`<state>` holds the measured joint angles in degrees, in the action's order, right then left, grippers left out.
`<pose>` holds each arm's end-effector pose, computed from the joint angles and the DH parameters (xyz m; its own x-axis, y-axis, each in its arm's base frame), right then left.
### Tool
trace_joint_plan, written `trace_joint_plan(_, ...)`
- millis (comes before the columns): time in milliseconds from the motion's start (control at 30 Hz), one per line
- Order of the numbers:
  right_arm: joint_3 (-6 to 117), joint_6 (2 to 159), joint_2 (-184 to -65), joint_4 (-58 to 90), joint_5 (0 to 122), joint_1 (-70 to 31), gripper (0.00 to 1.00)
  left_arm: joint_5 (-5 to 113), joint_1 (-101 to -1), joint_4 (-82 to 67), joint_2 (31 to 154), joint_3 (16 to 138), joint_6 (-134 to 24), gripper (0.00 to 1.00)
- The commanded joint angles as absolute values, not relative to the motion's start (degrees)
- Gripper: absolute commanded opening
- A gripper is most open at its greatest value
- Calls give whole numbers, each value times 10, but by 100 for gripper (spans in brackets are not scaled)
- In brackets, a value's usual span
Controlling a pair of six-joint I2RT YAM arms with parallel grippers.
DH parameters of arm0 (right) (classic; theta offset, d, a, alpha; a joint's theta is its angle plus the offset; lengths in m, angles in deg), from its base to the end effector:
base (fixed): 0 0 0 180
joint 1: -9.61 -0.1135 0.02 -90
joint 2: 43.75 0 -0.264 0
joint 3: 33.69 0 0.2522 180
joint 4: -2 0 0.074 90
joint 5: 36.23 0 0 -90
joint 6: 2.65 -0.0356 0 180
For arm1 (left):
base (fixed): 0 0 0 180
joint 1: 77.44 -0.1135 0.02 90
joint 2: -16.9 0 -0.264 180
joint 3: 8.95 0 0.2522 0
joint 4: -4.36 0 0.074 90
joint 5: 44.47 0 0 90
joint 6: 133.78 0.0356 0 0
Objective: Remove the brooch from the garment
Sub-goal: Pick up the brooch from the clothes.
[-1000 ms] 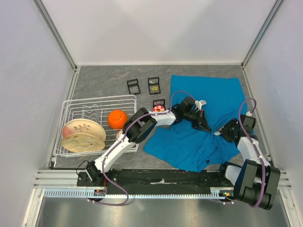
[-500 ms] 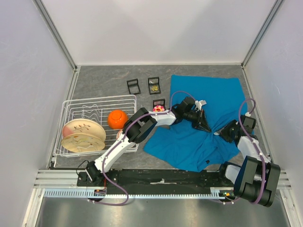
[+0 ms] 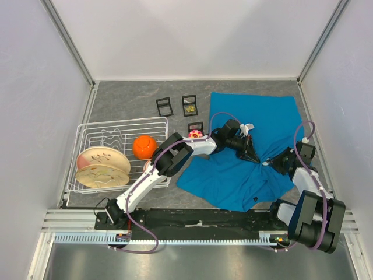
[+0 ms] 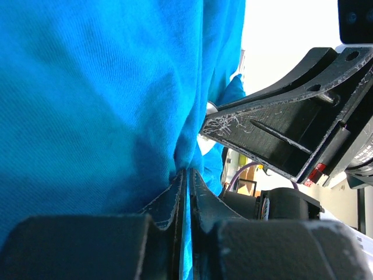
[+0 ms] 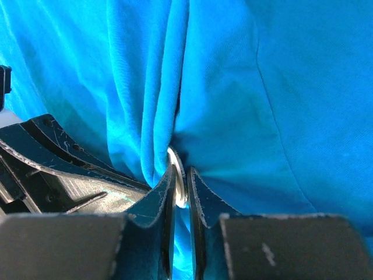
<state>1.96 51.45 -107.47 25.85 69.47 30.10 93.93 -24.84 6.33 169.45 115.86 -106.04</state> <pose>0.1836 -0.0583 0.1463 -0.4914 0.7862 -0.3747 0.5787 0.6162 0.5342 0.3223 -0.4653 0.0754 -0.9517 0.2773 -0.1314 0.2022 0.2444 -0.9484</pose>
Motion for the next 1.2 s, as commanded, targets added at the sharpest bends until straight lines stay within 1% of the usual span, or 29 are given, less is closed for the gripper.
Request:
trace_joint_plan(0,9,517,-1087,235,707,303,17,953,-245,62,1698,1176,-1043,10)
trace_joint_plan(67,10,519,-1090,235,710,303,19,954,-245,63,1698,1177,-1043,10)
trace_joint_plan(100,11,520,-1089,234,709,303,27,955,-245,62,1698,1178,-1043,10)
trace_joint_plan(133,12,520,-1088,235,710,303,32,955,-245,60,1699,1179,-1042,10)
trace_joint_plan(267,17,512,-1074,240,706,304,39,955,-245,57,1699,1178,-1037,10)
trace_joint_plan(300,19,511,-1070,241,702,305,44,955,-245,55,1699,1174,-1037,10)
trace_joint_plan(567,25,526,-1047,257,699,311,53,955,-248,52,1700,1173,-1038,9)
trace_joint_plan(633,31,543,-1054,253,711,311,52,955,-247,53,1699,1172,-1038,9)
trace_joint_plan(733,42,561,-1097,251,730,311,47,955,-248,54,1700,1173,-1038,9)
trace_joint_plan(833,46,567,-1109,244,735,311,38,955,-247,53,1700,1173,-1038,9)
trace_joint_plan(867,44,568,-1108,240,737,311,33,956,-248,54,1700,1173,-1037,9)
trace_joint_plan(1100,47,585,-1101,243,741,311,33,956,-248,53,1700,1171,-1036,9)
trace_joint_plan(1167,50,590,-1100,245,744,311,37,956,-247,53,1700,1172,-1035,9)
